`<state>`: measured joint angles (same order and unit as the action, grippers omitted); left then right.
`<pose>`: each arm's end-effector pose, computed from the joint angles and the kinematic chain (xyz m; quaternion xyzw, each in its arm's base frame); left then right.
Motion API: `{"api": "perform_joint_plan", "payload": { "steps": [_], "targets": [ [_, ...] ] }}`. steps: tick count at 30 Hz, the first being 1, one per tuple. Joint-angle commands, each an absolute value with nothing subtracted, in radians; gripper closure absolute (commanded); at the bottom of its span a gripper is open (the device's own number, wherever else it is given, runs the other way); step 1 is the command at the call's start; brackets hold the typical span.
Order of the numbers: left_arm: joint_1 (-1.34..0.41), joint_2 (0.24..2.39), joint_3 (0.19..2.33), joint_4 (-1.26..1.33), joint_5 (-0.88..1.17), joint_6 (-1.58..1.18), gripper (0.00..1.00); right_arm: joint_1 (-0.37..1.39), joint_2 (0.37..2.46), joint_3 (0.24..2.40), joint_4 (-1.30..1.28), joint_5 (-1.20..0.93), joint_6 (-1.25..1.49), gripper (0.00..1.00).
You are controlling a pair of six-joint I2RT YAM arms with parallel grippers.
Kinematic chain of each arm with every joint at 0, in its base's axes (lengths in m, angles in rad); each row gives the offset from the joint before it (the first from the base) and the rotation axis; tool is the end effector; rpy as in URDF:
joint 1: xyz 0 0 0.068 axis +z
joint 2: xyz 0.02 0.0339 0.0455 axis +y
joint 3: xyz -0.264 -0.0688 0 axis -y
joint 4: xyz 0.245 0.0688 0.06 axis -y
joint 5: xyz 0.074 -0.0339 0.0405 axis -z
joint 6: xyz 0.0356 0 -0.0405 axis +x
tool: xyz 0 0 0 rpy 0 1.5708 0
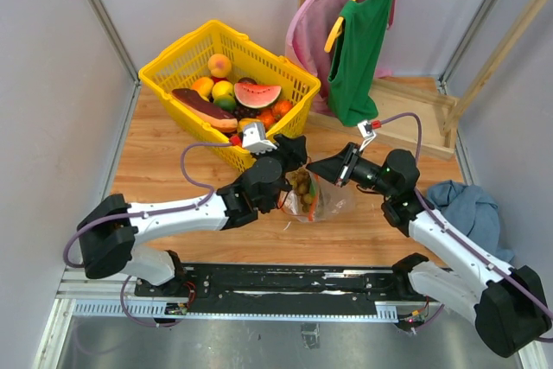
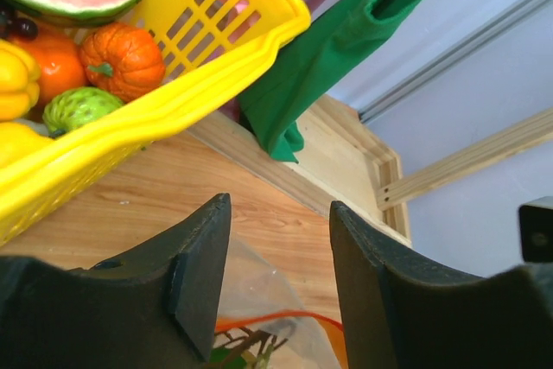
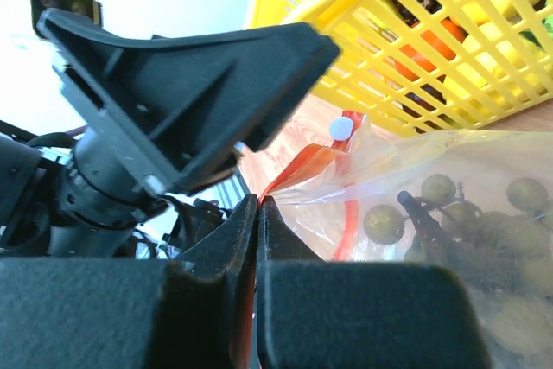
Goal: Place the food in the zip-top bag and seal the zipper
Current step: Place the fake fruit in the zipper food storage bag.
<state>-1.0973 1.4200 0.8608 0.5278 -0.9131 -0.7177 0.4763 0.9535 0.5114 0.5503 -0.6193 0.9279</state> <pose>0.1690 -0.2680 0.2924 -0.1797 0.6909 -0.2973 0.6341 0.1831 0.1177 0.2893 -0.0786 0.6707 0.6132 0.4098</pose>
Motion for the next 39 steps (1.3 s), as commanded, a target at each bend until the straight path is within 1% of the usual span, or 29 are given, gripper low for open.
{"api": "perform_joint_plan", "payload": {
  "steps": [1, 7, 11, 18, 25, 28, 30, 32, 38, 39],
  "targets": [
    [-1.104, 1.308, 0.858, 0.435, -0.899, -0.65, 0.44, 0.459, 0.909, 0.543, 0.528, -0.571, 0.923, 0.99],
    [-1.103, 1.204, 0.839, 0.162, -0.851, -0.718, 0.41, 0.457, 0.886, 0.542, 0.512, -0.548, 0.908, 1.0],
    [-1.102, 1.17, 0.792, 0.048, -0.776, -0.791, 0.4, 0.456, 0.891, 0.54, 0.53, -0.553, 0.915, 0.99],
    [-1.086, 1.219, 0.748, -0.013, -0.632, -0.895, 0.41, 0.456, 0.884, 0.538, 0.54, -0.555, 0.915, 0.99],
    [-1.047, 1.261, 0.738, -0.03, -0.538, -0.947, 0.47, 0.456, 0.873, 0.536, 0.539, -0.557, 0.913, 0.99],
    [-1.045, 1.27, 0.735, -0.03, -0.507, -0.949, 0.52, 0.456, 0.869, 0.532, 0.543, -0.554, 0.914, 0.99],
    [-1.046, 1.268, 0.731, -0.023, -0.493, -0.946, 0.58, 0.454, 0.867, 0.532, 0.54, -0.551, 0.909, 1.0],
    [-1.045, 1.257, 0.723, -0.008, -0.488, -0.937, 0.66, 0.454, 0.868, 0.532, 0.536, -0.548, 0.906, 0.99],
    [-1.046, 1.22, 0.729, 0.019, -0.477, -0.883, 0.97, 0.447, 0.859, 0.534, 0.497, -0.537, 0.876, 0.99],
    [-1.046, 1.213, 0.739, 0.009, -0.477, -0.876, 0.99, 0.446, 0.852, 0.538, 0.481, -0.53, 0.866, 0.99]
  ]
}}
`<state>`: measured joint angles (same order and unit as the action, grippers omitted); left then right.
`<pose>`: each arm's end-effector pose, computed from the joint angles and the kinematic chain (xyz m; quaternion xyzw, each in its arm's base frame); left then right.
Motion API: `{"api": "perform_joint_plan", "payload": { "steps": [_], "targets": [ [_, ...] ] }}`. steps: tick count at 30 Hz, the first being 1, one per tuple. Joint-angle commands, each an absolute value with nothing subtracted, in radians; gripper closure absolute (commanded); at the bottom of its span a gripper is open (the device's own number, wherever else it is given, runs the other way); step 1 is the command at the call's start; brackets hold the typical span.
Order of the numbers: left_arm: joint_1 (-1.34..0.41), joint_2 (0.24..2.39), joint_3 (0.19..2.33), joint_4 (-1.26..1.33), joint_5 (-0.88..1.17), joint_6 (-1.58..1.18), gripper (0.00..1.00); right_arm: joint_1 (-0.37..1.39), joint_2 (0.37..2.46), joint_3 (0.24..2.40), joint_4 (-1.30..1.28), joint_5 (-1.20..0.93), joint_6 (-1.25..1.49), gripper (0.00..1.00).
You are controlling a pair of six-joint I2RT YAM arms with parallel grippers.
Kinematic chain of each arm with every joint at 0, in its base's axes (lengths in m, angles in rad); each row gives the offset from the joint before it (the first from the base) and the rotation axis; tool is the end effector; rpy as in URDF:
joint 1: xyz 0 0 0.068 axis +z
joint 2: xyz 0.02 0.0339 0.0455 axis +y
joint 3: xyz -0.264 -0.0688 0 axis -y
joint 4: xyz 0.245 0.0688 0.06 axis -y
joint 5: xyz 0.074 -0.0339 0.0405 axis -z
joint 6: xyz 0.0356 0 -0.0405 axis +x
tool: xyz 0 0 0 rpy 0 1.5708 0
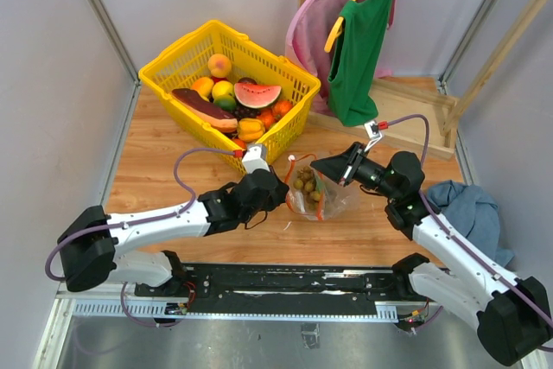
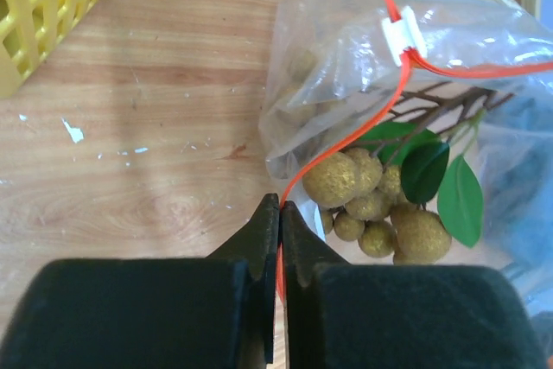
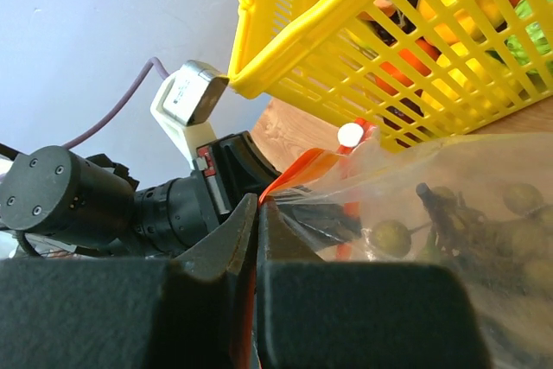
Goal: Place the food in the zip-top bag and seal the zipper
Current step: Place the fake fruit in the zipper food storage bag.
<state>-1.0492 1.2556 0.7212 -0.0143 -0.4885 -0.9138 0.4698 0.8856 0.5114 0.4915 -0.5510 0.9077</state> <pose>0.1488 -0.2254 0.2364 -0.0608 0.8524 -0.2773 0.4391 0.1757 0.1101 0.2964 -0.0596 0.6683 0.5966 0.4403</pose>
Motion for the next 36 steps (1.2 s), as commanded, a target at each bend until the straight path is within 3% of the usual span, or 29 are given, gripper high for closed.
{"api": "perform_joint_plan", "payload": {
  "steps": [1, 11, 16, 30, 36],
  "targets": [
    [-1.046, 1.208, 0.75, 0.0, -0.474, -0.867, 1.0, 0.444, 0.844, 0.541, 0.458, -0.521, 0.85, 1.0],
    [-1.045, 1.224, 1.05, -0.189, -0.411, -0.659, 1.0, 0.441, 0.774, 0.801, -0.181, -0.227, 0.471, 0.99],
    [-1.045, 1.277, 1.213, -0.304, -0.335, -0.614, 1.0, 0.44, 0.822, 0.906, -0.377, -0.108, 0.355, 0.99],
    [-1.039, 1.355, 1.334, -0.403, -0.308, -0.584, 1.0, 0.44, 0.862, 0.974, -0.466, -0.017, 0.306, 1.0],
    [-1.034, 1.373, 1.34, -0.369, -0.293, -0.595, 1.0, 0.44, 0.901, 0.971, -0.452, -0.105, 0.318, 0.79]
  ]
}}
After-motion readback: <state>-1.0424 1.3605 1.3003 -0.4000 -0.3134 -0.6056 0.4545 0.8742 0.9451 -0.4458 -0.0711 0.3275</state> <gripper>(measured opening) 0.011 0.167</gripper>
